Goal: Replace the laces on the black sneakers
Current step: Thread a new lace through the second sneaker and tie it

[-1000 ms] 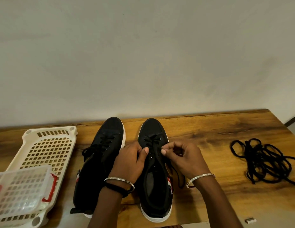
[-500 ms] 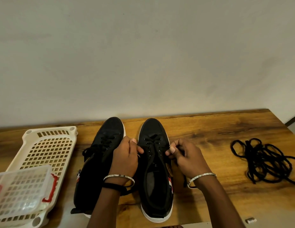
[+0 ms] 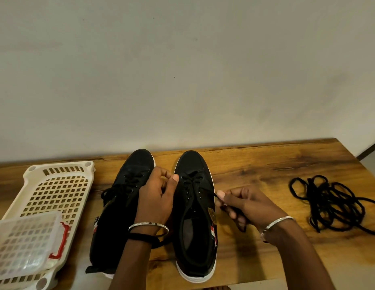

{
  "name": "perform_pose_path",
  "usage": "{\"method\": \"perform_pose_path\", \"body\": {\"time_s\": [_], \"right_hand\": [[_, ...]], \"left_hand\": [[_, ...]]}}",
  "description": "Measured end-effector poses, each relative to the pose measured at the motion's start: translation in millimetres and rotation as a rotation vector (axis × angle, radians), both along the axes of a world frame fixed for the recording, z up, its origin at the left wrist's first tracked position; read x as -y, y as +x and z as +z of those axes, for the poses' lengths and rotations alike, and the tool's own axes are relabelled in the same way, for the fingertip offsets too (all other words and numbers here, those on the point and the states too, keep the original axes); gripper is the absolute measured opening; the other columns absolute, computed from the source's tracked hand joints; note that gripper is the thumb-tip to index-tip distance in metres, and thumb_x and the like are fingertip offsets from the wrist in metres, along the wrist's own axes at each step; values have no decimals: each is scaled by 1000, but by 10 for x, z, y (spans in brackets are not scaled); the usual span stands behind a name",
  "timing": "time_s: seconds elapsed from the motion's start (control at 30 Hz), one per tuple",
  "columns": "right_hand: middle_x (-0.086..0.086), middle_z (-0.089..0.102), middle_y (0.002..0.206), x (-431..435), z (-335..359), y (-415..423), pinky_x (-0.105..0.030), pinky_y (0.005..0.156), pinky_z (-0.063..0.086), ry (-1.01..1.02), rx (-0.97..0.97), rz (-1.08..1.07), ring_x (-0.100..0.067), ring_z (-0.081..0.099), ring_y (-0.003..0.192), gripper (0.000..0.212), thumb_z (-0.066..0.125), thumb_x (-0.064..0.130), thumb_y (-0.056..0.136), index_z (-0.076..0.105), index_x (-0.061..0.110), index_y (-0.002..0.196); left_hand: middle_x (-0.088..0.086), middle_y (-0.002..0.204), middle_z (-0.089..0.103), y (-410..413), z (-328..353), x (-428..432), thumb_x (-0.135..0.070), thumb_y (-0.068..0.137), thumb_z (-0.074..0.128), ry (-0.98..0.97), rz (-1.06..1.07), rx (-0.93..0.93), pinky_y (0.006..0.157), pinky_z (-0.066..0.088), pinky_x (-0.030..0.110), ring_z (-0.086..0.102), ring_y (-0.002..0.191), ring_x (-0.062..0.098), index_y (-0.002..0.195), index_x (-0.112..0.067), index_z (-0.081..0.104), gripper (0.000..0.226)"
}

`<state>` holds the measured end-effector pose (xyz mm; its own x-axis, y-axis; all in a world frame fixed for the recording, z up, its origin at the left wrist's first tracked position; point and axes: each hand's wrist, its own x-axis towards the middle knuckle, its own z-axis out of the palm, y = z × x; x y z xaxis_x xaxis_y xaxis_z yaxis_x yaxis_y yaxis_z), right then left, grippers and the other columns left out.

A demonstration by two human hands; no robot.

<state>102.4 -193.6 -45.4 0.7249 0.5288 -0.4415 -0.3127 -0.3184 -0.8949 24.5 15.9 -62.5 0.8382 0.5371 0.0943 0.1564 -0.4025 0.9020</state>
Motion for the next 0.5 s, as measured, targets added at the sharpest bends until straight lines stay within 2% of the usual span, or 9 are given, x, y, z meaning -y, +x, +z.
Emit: {"method": "perform_pose_path", "body": {"time_s": [0.03, 0.1, 0.17, 0.23, 0.3, 0.37, 0.43, 0.5], "right_hand": [[-4, 48, 52, 67, 36, 14, -21, 41, 31, 11, -19, 23, -11, 35, 41, 34, 64, 33, 94, 73, 3, 84], [-3, 43, 52, 147, 75, 38, -22, 43, 28, 77, -40, 5, -11, 32, 41, 37, 62, 36, 91, 73, 2, 84], [-3, 41, 54, 153, 103, 30, -23, 44, 27, 157, -39, -18, -11, 31, 41, 34, 63, 36, 88, 74, 5, 83], [-3, 41, 54, 115, 121, -1, -23, 44, 27, 225, -44, 13, -10, 31, 41, 32, 64, 35, 87, 74, 5, 84], [-3, 41, 53, 62, 135, -34, -22, 43, 28, 281, -47, 60, -10, 31, 40, 31, 65, 35, 88, 74, 5, 86], [-3, 41, 52, 17, 137, -39, -21, 42, 29, 342, -64, 62, -9, 32, 39, 30, 64, 32, 89, 74, 3, 87], [-2, 40, 51, 5, 132, -34, -21, 42, 29, 400, -92, 37, -7, 32, 37, 30, 63, 31, 88, 73, 3, 86], [0, 39, 49, 37, 103, -11, -20, 40, 31, 474, -136, 18, -6, 33, 36, 31, 68, 34, 87, 73, 4, 84]], "left_hand": [[-13, 59, 52, 9, 3, 9, -31, 95, 63, 55, -11, 25, 55, 42, 19, 49, 54, 3, 88, -23, 58, 12], [-20, 90, 56, 14, 18, 41, -44, 88, 65, 218, -38, 26, 75, 47, 29, 53, 87, 2, 95, -36, 64, 11], [-23, 117, 50, 12, 64, 105, -54, 80, 62, 368, -87, -25, 92, 32, 38, 40, 113, 4, 101, -49, 68, 23], [-28, 126, 49, 25, 145, 194, -56, 81, 58, 382, -167, -24, 94, 20, 36, 34, 124, 3, 105, -56, 67, 25], [-31, 125, 52, 47, 172, 263, -60, 81, 56, 370, -230, 3, 95, 22, 35, 35, 128, 3, 106, -58, 67, 27], [-31, 123, 54, 64, 155, 304, -63, 79, 56, 380, -260, 26, 97, 31, 41, 39, 126, 4, 103, -54, 70, 30], [-29, 117, 58, 90, 114, 334, -61, 80, 56, 385, -242, 53, 93, 39, 48, 44, 119, 6, 98, -48, 73, 28], [-25, 104, 61, 124, 82, 377, -57, 82, 56, 396, -164, 83, 87, 42, 46, 49, 108, 7, 95, -46, 74, 25]]}}
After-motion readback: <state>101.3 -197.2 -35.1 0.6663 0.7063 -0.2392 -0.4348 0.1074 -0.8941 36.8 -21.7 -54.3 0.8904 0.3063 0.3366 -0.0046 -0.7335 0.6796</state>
